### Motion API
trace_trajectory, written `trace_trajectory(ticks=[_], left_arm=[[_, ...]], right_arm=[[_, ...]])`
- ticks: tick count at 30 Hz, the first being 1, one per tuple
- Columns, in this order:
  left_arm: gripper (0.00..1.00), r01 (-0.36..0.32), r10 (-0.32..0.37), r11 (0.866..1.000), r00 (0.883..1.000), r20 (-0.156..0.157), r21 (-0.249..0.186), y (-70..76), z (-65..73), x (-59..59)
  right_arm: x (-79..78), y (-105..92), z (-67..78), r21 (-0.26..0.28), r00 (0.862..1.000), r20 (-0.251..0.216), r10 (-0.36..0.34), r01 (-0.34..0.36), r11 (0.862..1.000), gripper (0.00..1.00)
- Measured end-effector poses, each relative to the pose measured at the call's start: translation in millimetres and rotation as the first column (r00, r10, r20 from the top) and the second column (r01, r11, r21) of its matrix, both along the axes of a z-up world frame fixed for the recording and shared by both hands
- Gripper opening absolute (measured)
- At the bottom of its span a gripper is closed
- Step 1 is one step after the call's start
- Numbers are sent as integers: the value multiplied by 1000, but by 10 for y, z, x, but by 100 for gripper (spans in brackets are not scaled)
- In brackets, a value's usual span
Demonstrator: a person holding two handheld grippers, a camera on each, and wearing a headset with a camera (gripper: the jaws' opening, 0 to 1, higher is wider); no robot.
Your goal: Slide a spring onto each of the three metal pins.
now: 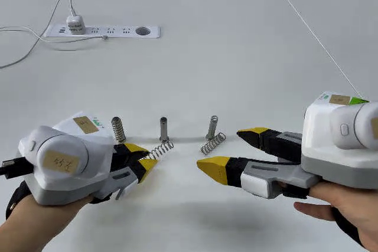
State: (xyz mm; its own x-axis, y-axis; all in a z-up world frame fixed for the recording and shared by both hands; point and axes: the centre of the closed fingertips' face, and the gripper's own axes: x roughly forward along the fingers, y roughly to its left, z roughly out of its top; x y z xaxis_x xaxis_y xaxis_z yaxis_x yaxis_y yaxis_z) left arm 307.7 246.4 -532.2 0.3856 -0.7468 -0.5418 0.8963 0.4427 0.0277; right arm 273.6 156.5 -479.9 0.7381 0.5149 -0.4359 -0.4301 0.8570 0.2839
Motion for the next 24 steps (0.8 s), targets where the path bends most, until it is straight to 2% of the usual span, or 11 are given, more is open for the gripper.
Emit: trace_trajectory(ticks=[3, 6, 8, 11, 20, 22, 24], left_arm=[[10, -7, 8, 1000, 1000, 15, -27, 13, 110, -13], [10, -25, 27, 998, 999, 41, -66, 20, 246, -23], [10, -32, 35, 996, 998, 49, -78, 25, 298, -30], [10, -37, 45, 993, 997, 66, -114, 12, 424, -52], [10, -54, 75, 981, 991, 107, -187, -28, 685, -94], [10, -57, 81, 977, 990, 113, -206, -40, 739, -105], [10, -64, 92, 972, 989, 118, -224, -49, 789, -111]], right_arm=[[25, 22, 66, 46, 1000, 3, -16, 16, 999, 58], [60, 59, 155, 114, 999, 9, -34, 33, 993, 56], [81, 81, 204, 140, 999, 18, -42, 39, 989, 54], [113, 160, 312, 220, 998, 24, -56, 49, 974, 51], [242, 307, 454, 333, 997, 23, -68, 56, 941, 44], [251, 343, 479, 359, 998, 17, -68, 58, 932, 43], [264, 382, 518, 398, 997, 10, -70, 61, 915, 39]])
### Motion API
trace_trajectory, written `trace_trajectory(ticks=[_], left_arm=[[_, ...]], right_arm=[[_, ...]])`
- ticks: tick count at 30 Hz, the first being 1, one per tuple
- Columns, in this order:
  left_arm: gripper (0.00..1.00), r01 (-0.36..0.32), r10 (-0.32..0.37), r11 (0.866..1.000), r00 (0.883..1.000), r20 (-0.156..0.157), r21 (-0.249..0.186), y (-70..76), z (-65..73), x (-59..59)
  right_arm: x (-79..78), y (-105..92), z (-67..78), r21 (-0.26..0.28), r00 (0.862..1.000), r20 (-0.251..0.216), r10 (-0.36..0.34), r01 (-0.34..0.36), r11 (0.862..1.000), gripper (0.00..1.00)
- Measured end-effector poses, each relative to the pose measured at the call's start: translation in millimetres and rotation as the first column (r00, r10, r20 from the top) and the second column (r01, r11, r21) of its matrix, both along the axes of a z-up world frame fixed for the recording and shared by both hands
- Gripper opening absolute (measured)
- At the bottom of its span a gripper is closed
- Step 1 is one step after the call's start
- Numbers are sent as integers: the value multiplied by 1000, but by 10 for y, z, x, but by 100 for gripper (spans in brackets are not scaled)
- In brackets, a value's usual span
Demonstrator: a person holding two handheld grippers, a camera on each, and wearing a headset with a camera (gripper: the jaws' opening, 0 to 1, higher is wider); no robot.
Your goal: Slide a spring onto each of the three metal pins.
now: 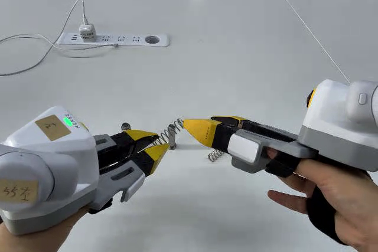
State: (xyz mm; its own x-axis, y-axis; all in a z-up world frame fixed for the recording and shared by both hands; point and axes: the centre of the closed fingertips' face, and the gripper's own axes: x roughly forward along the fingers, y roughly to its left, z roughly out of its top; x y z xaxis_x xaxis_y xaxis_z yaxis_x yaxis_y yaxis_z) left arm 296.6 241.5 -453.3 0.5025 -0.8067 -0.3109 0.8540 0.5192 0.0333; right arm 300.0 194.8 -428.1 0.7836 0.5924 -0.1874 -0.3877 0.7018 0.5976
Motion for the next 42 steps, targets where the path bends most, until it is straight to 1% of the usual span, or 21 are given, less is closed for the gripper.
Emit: trace_trajectory(ticks=[3, 4, 5, 6, 7, 8, 10, 14, 17, 19, 22, 26, 28, 30, 31, 36, 41, 42], left_arm=[[10, -8, 8, 999, 1000, 3, -32, -13, 67, -12], [10, -11, 11, 999, 1000, 2, -43, -16, 85, -15], [10, -16, 16, 998, 1000, 4, -62, -17, 118, -15], [10, -17, 17, 997, 1000, 3, -73, -17, 134, -17], [10, -22, 22, 995, 1000, 0, -100, -17, 166, -14], [10, -22, 22, 993, 1000, -4, -115, -19, 181, -16], [10, -26, 24, 992, 1000, -13, -125, -9, 182, -15], [10, -25, 23, 988, 1000, -15, -154, 0, 216, -35], [10, -20, 17, 984, 1000, -20, -179, -5, 241, -57], [10, -16, 13, 982, 1000, -16, -187, -12, 250, -68], [10, -7, 3, 979, 1000, -19, -203, -28, 258, -86], [10, -1, -2, 976, 1000, -17, -216, -41, 277, -98], [10, 0, -4, 976, 1000, -15, -219, -44, 285, -99], [10, -1, -2, 975, 1000, -15, -221, -42, 289, -95], [10, -3, 0, 975, 1000, -15, -220, -41, 289, -92], [11, -9, 5, 978, 1000, -20, -206, -37, 261, -93], [12, -17, 12, 981, 999, -30, -193, -29, 229, -92], [12, -18, 12, 983, 999, -35, -184, -28, 211, -91]], right_arm=[[21, 39, 39, 69, 1000, -24, -4, 6, 998, 34], [22, 50, 46, 79, 1000, -26, 1, 1, 997, 33], [36, 56, 59, 94, 1000, -30, -3, 6, 996, 33], [41, 63, 68, 103, 999, -32, -4, 7, 995, 31], [48, 81, 82, 120, 999, -37, -1, 5, 993, 30], [51, 91, 86, 128, 999, -40, 1, 4, 992, 30], [62, 103, 90, 137, 999, -41, -2, 8, 991, 29], [64, 141, 82, 152, 999, -52, 5, 3, 988, 26], [60, 184, 88, 175, 998, -60, 15, -4, 985, 24], [53, 213, 83, 177, 998, -63, 28, -16, 984, 22], [39, 256, 83, 195, 996, -73, 46, -31, 980, 19], [38, 275, 98, 207, 996, -72, 52, -37, 978, 15], [42, 278, 111, 220, 996, -71, 53, -36, 975, 14], [38, 293, 132, 243, 996, -70, 61, -43, 969, 13], [37, 296, 136, 246, 996, -68, 62, -44, 968, 12], [30, 319, 137, 233, 996, -53, 69, -55, 971, 11], [27, 333, 115, 222, 996, -52, 74, -61, 973, 11], [27, 337, 104, 212, 996, -51, 75, -62, 975, 11]])
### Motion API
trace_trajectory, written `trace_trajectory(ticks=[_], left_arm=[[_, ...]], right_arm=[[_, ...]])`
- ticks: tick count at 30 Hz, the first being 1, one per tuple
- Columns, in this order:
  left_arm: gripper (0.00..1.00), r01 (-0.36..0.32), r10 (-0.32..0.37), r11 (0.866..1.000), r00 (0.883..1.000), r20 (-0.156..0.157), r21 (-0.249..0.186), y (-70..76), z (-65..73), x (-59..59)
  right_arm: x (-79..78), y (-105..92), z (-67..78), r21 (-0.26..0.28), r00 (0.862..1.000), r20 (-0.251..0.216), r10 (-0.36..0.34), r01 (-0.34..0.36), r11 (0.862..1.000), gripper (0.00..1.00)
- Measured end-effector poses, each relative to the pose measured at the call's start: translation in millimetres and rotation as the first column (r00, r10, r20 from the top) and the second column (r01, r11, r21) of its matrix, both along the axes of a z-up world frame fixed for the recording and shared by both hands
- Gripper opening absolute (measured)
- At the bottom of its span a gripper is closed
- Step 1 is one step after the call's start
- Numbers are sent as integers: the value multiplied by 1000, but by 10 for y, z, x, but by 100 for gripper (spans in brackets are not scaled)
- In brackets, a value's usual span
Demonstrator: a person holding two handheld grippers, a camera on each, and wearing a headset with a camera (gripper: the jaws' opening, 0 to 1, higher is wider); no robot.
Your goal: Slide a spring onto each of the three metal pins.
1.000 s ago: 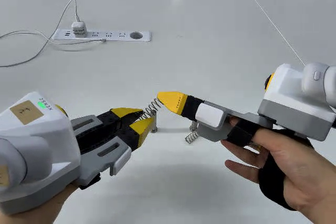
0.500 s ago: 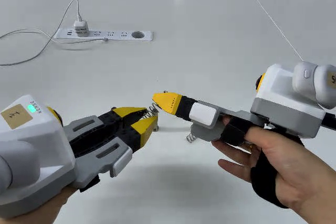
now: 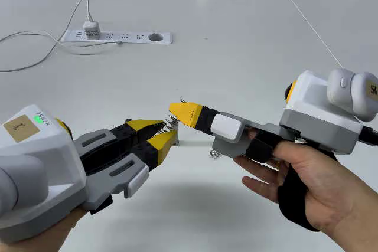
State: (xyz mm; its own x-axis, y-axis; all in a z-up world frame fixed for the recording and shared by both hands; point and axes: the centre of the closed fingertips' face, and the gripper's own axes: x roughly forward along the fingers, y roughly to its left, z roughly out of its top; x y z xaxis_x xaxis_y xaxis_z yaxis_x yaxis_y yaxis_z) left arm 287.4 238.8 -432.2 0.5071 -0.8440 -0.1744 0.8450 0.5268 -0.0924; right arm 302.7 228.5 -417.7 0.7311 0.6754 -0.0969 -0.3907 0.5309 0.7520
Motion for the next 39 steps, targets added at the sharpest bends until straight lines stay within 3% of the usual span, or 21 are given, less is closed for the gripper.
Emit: trace_trajectory(ticks=[2, 9, 18, 24, 29, 39], left_arm=[[14, -2, 3, 1000, 1000, -17, 22, 5, -48, 4], [18, -2, 4, 998, 1000, -24, 61, 26, -137, 4], [29, -18, 25, 981, 999, -31, 195, 111, -370, -3], [33, -19, 25, 979, 999, -30, 202, 125, -391, -23], [41, -15, 29, 979, 997, -66, 202, 128, -447, -32], [54, -43, 59, 978, 996, -72, 206, 193, -472, -10]], right_arm=[[5, 1, -10, -14, 1000, 8, 0, 0, 1000, 11], [20, 2, -88, -123, 999, 39, 18, -13, 992, 11], [103, -40, -124, -249, 993, 111, 33, -4, 968, 11], [186, -71, -177, -326, 988, 148, 45, 6, 945, 11], [266, -101, -235, -380, 985, 166, 43, 24, 925, 11], [426, -145, -349, -482, 979, 198, 48, 54, 874, 11]])
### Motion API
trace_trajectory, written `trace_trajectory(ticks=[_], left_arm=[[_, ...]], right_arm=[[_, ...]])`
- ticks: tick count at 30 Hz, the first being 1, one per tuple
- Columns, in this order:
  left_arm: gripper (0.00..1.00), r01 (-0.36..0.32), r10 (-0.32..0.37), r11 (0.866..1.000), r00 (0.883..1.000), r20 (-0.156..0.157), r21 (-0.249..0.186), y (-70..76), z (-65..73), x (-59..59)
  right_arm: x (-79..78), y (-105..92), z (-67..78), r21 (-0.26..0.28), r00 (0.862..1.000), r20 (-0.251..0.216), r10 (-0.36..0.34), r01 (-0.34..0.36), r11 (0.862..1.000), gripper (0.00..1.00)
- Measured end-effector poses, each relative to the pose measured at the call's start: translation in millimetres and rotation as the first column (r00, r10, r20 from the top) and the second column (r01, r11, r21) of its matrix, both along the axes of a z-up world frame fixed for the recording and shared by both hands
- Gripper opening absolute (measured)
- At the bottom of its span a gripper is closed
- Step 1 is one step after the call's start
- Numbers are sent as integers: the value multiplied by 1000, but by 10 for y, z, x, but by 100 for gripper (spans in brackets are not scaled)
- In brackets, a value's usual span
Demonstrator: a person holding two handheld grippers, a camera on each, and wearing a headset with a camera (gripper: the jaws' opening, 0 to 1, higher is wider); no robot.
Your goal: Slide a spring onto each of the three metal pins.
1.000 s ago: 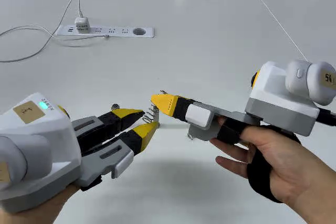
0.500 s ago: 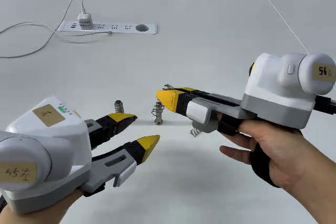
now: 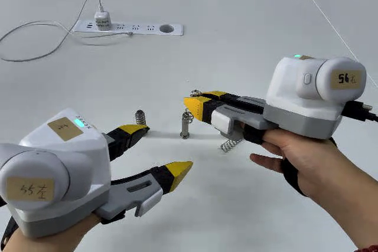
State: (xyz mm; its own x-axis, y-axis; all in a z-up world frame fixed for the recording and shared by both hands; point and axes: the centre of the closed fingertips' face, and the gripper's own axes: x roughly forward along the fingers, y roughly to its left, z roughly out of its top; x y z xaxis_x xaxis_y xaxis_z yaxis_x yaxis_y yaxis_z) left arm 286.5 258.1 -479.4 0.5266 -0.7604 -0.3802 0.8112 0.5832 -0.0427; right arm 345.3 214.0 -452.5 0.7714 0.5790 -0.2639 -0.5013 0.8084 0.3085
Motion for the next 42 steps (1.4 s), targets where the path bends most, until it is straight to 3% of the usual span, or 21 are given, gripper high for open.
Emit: trace_trajectory(ticks=[16, 24, 35, 42], left_arm=[[70, -59, 60, 998, 998, -21, 9, 103, -53, 68], [79, -87, 87, 996, 996, -15, 7, 135, -49, 111], [83, -91, 91, 996, 995, -28, 4, 134, -69, 112], [89, -108, 108, 994, 994, -18, 9, 158, -57, 138]], right_arm=[[231, 0, -130, -136, 999, 42, -9, 15, 991, 11], [232, 12, -199, -175, 999, 45, -2, 10, 985, 11], [213, 41, -300, -234, 999, 45, -4, 14, 972, 12], [220, 56, -332, -269, 998, 63, -1, 18, 963, 12]])
